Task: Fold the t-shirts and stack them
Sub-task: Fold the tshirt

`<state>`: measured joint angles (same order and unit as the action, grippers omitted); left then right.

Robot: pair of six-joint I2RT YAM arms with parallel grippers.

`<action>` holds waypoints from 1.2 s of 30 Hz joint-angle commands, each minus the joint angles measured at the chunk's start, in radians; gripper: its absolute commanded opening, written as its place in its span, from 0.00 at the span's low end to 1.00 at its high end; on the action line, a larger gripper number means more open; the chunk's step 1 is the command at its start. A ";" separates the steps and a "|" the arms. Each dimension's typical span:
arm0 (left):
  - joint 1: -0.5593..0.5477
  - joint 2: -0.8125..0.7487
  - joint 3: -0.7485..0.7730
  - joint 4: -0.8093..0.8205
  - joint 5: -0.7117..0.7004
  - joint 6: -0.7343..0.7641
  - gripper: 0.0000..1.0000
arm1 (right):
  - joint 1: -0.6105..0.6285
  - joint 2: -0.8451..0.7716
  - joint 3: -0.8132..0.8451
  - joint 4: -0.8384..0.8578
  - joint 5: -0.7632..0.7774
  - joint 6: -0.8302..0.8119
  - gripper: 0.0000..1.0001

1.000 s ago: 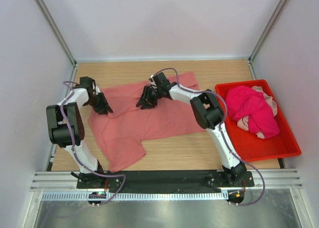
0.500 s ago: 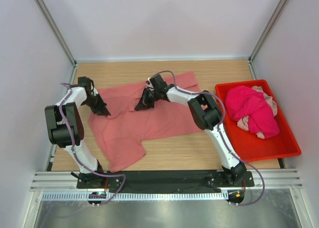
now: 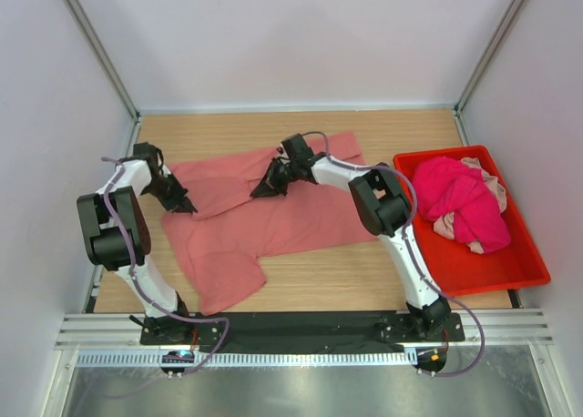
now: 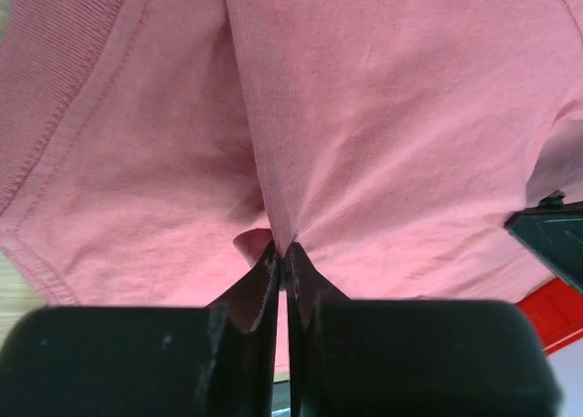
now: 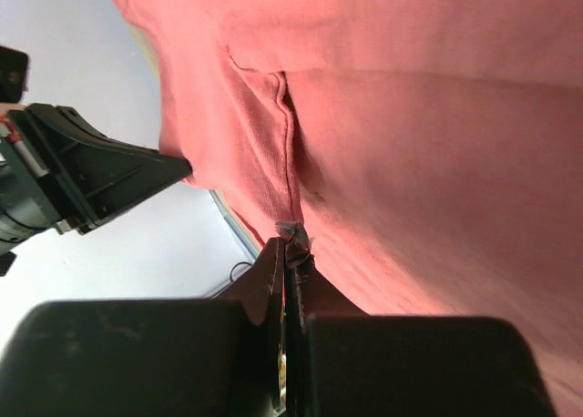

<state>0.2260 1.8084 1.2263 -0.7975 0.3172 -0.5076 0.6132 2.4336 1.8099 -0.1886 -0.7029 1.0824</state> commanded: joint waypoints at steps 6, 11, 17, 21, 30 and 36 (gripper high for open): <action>0.004 0.023 -0.005 -0.008 0.051 -0.009 0.04 | -0.046 -0.082 0.039 -0.025 -0.046 -0.036 0.01; 0.004 0.028 -0.014 -0.020 0.031 0.009 0.10 | -0.038 -0.064 0.051 -0.090 -0.061 -0.104 0.04; 0.006 0.009 -0.013 -0.037 0.010 0.006 0.13 | -0.023 -0.053 0.072 -0.196 -0.031 -0.193 0.14; 0.006 -0.032 0.002 -0.071 -0.033 0.012 0.16 | -0.023 -0.060 0.118 -0.319 -0.003 -0.289 0.16; 0.006 -0.084 0.050 -0.100 -0.113 0.014 0.43 | -0.027 -0.031 0.224 -0.466 0.058 -0.412 0.40; 0.013 -0.091 0.105 0.010 -0.095 -0.019 0.43 | -0.052 -0.033 0.324 -0.570 0.163 -0.490 0.40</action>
<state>0.2264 1.7504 1.2675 -0.8665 0.2096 -0.5144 0.5808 2.4195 2.0670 -0.6697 -0.6117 0.6670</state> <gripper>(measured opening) 0.437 0.404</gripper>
